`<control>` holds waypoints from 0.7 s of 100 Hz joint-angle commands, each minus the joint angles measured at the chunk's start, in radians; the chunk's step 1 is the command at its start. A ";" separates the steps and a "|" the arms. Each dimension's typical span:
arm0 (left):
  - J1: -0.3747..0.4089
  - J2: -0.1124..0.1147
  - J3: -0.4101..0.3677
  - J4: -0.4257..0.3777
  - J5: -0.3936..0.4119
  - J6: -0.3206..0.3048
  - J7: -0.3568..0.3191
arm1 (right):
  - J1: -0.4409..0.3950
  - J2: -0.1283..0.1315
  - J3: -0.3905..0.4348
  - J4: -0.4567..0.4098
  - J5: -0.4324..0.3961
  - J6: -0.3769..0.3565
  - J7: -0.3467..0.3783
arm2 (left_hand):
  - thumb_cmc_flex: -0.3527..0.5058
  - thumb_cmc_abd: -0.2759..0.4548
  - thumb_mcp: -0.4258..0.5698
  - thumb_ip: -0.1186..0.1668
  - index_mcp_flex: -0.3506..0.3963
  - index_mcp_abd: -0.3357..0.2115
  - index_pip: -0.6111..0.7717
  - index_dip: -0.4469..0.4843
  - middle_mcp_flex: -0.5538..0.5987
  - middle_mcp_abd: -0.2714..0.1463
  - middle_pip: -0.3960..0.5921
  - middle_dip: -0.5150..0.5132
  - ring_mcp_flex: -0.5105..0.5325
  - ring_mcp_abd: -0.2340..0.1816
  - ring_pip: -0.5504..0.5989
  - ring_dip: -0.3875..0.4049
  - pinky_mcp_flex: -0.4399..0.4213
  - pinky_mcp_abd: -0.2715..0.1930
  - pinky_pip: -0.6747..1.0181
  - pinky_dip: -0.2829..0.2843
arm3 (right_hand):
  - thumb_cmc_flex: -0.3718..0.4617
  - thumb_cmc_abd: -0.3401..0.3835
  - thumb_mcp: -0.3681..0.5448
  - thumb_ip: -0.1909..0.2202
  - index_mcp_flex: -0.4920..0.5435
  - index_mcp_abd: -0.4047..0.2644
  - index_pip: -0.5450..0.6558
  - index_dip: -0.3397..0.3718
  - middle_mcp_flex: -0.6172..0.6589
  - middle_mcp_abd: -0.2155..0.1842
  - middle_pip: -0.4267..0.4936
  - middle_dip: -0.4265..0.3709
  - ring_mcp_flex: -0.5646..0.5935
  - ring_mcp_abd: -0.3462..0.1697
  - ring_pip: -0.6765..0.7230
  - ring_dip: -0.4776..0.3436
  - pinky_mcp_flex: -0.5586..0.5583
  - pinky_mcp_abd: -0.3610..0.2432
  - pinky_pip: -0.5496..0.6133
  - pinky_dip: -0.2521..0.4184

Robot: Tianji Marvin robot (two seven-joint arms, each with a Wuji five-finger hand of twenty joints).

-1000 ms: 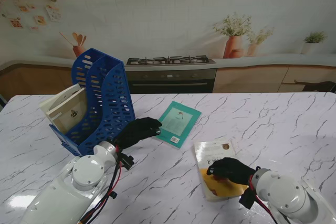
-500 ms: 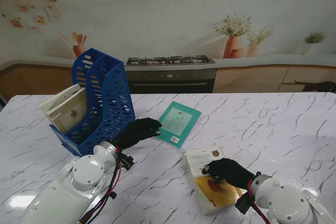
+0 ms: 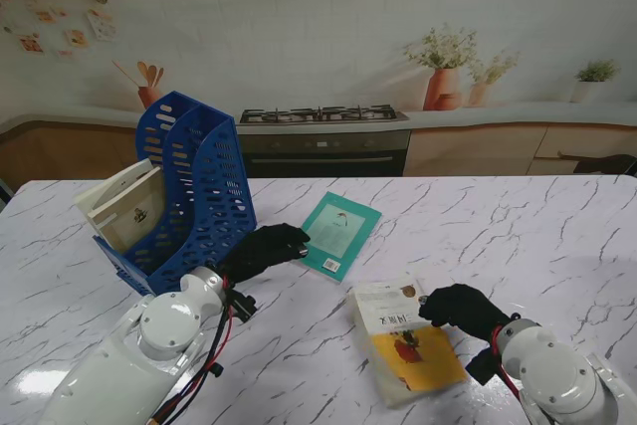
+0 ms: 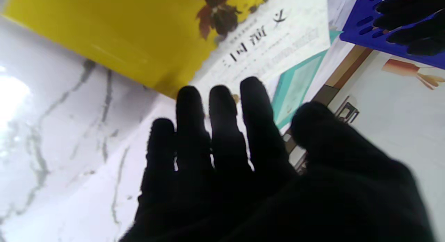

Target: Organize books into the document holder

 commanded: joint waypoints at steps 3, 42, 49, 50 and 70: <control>-0.001 -0.004 0.005 0.001 -0.009 -0.020 -0.015 | -0.021 -0.004 -0.010 0.016 0.011 0.010 0.005 | 0.013 0.042 -0.038 0.030 0.015 0.004 -0.002 -0.009 0.000 0.006 0.008 -0.005 0.009 0.006 0.022 0.008 -0.018 0.017 0.028 0.011 | -0.028 0.022 -0.008 -0.005 0.043 -0.006 0.005 -0.004 0.040 0.002 0.004 0.010 0.027 0.005 0.022 0.017 0.016 0.344 0.033 0.017; 0.002 -0.004 0.004 -0.002 -0.020 -0.014 -0.021 | -0.054 0.015 -0.006 -0.023 0.076 0.068 0.107 | 0.013 0.048 -0.047 0.031 0.015 0.003 -0.002 -0.009 0.001 0.005 0.009 -0.005 0.009 0.006 0.022 0.009 -0.023 0.020 0.023 0.008 | -0.010 0.071 -0.077 0.036 0.082 0.024 -0.057 0.064 0.053 0.028 0.012 0.003 0.044 0.033 0.029 0.001 0.086 0.409 0.041 0.028; 0.006 -0.004 0.003 -0.004 -0.021 -0.012 -0.021 | -0.055 0.018 -0.010 -0.023 0.093 0.073 0.124 | 0.014 0.049 -0.048 0.031 0.016 0.003 -0.002 -0.009 0.000 0.007 0.008 -0.005 0.007 0.007 0.021 0.008 -0.024 0.021 0.022 0.008 | -0.009 0.070 -0.080 0.037 0.082 0.023 -0.060 0.068 0.053 0.025 0.011 0.002 0.043 0.030 0.027 0.000 0.082 0.411 0.036 0.025; 0.006 -0.004 0.002 -0.004 -0.021 -0.012 -0.021 | -0.055 0.018 -0.011 -0.022 0.094 0.072 0.126 | 0.014 0.049 -0.048 0.031 0.016 0.004 -0.001 -0.009 0.001 0.007 0.009 -0.005 0.008 0.006 0.021 0.008 -0.024 0.021 0.022 0.008 | -0.009 0.071 -0.081 0.037 0.082 0.021 -0.060 0.068 0.053 0.024 0.011 0.002 0.043 0.029 0.028 0.000 0.080 0.407 0.034 0.025; 0.015 -0.002 -0.004 -0.009 -0.024 -0.008 -0.027 | -0.062 0.003 -0.006 -0.021 0.044 0.024 0.044 | 0.016 0.050 -0.052 0.031 0.020 0.003 -0.001 -0.009 0.004 0.005 0.009 -0.005 0.009 0.005 0.021 0.008 -0.026 0.021 0.021 0.007 | -0.012 0.031 -0.074 0.008 0.091 -0.038 -0.027 0.078 0.086 -0.016 0.026 0.014 0.071 -0.005 0.045 0.015 0.012 0.360 0.003 0.010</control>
